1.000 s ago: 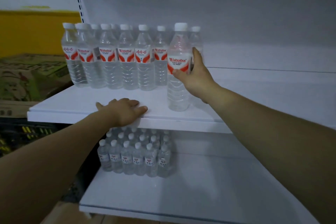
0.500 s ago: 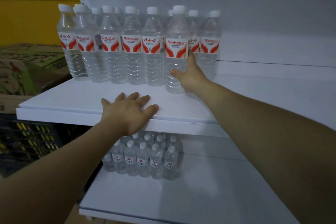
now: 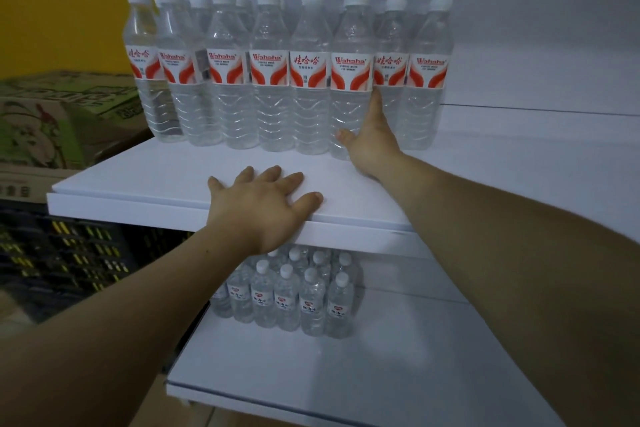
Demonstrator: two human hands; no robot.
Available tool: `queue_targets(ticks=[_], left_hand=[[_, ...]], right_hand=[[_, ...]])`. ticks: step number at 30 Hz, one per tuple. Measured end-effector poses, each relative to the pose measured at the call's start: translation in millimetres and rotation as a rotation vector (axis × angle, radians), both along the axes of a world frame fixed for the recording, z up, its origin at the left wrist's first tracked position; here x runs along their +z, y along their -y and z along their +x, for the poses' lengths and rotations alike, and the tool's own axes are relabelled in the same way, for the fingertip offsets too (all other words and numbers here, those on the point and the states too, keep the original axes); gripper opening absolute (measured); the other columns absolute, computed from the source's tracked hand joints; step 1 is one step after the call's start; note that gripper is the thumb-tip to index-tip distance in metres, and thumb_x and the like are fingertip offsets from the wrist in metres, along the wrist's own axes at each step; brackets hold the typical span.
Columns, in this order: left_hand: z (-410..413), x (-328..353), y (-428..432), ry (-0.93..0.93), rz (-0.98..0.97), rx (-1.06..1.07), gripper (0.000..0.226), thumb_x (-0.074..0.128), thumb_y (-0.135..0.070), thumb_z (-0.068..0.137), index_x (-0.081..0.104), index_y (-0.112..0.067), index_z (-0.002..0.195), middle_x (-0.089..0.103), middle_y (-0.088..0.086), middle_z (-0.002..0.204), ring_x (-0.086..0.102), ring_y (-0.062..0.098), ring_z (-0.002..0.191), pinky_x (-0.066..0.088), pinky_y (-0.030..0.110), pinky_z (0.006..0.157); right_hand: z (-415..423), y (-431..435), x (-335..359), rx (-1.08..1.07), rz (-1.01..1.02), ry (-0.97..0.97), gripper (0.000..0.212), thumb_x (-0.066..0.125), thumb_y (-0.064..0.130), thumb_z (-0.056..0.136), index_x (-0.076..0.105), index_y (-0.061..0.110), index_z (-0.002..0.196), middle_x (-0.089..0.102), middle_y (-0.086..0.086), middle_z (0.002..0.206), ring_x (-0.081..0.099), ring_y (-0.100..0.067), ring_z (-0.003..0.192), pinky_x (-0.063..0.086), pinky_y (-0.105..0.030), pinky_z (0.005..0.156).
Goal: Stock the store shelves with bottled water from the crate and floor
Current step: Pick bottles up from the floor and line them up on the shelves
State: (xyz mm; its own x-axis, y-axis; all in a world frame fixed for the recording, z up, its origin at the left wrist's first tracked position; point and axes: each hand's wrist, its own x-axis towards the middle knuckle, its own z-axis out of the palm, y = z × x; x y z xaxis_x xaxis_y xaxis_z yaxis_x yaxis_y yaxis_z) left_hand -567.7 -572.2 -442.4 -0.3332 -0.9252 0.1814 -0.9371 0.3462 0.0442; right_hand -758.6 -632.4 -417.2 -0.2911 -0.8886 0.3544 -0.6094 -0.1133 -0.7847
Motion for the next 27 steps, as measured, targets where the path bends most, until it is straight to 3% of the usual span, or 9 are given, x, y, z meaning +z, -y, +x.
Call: queue_targets(ticks=[9, 13, 16, 21, 24, 27], left_hand=[[1.4, 0.8, 0.2, -0.003, 0.015, -0.004, 0.068, 0.009, -0.072, 0.086, 0.019, -0.046, 0.147, 0.015, -0.01, 0.16, 0.012, 0.023, 0.147, 0.008, 0.064, 0.111], [1.1, 8.8, 1.6, -0.009, 0.102, -0.016, 0.068, 0.014, -0.075, 0.086, 0.019, -0.046, 0.148, 0.013, -0.01, 0.16, 0.008, 0.024, 0.148, 0.003, 0.065, 0.112], [9.0, 19.8, -1.8, -0.137, 0.201, -0.046, 0.068, 0.027, -0.073, 0.088, 0.026, -0.042, 0.148, 0.018, -0.008, 0.16, 0.012, 0.022, 0.147, 0.001, 0.063, 0.113], [45.0, 36.7, -52.4, -0.354, 0.276, -0.072, 0.09, 0.048, -0.076, 0.07, 0.032, -0.034, 0.147, 0.029, -0.007, 0.156, 0.027, 0.019, 0.143, 0.02, 0.051, 0.116], [74.7, 39.3, -102.9, -0.423, 0.312, -0.079, 0.078, 0.061, -0.058, 0.083, 0.032, -0.027, 0.149, 0.029, -0.004, 0.156, 0.031, 0.018, 0.141, 0.026, 0.035, 0.115], [109.0, 41.4, -155.2, -0.442, 0.323, -0.063, 0.072, 0.062, -0.047, 0.087, 0.032, -0.024, 0.149, 0.034, -0.002, 0.154, 0.037, 0.018, 0.137, 0.032, 0.026, 0.106]], right_hand=[[1.6, 0.6, -1.0, -0.099, 0.092, -0.099, 0.084, 0.052, 0.037, 0.098, -0.008, 0.024, 0.155, 0.023, -0.006, 0.159, 0.036, -0.032, 0.138, 0.035, -0.041, 0.107], [0.8, -11.6, 6.3, -0.125, 0.17, -0.138, 0.08, 0.053, 0.042, 0.097, 0.003, 0.02, 0.155, 0.035, -0.01, 0.153, 0.043, -0.033, 0.132, 0.04, -0.038, 0.101], [6.5, -35.7, 22.4, -0.121, 0.236, -0.175, 0.081, 0.054, 0.048, 0.094, 0.009, 0.017, 0.154, 0.033, -0.009, 0.154, 0.042, -0.033, 0.133, 0.042, -0.04, 0.103], [33.0, -92.9, 50.8, -0.021, 0.295, -0.322, 0.076, 0.051, 0.051, 0.095, 0.02, 0.013, 0.153, 0.033, -0.008, 0.155, 0.039, -0.031, 0.136, 0.037, -0.035, 0.103], [64.7, -132.4, 61.2, 0.043, 0.315, -0.356, 0.077, 0.049, 0.052, 0.095, 0.019, 0.012, 0.154, 0.028, -0.008, 0.158, 0.035, -0.03, 0.139, 0.034, -0.035, 0.105], [106.3, -170.6, 64.1, 0.122, 0.319, -0.388, 0.077, 0.048, 0.053, 0.096, 0.019, 0.011, 0.154, 0.025, -0.008, 0.159, 0.031, -0.03, 0.142, 0.031, -0.035, 0.108]])
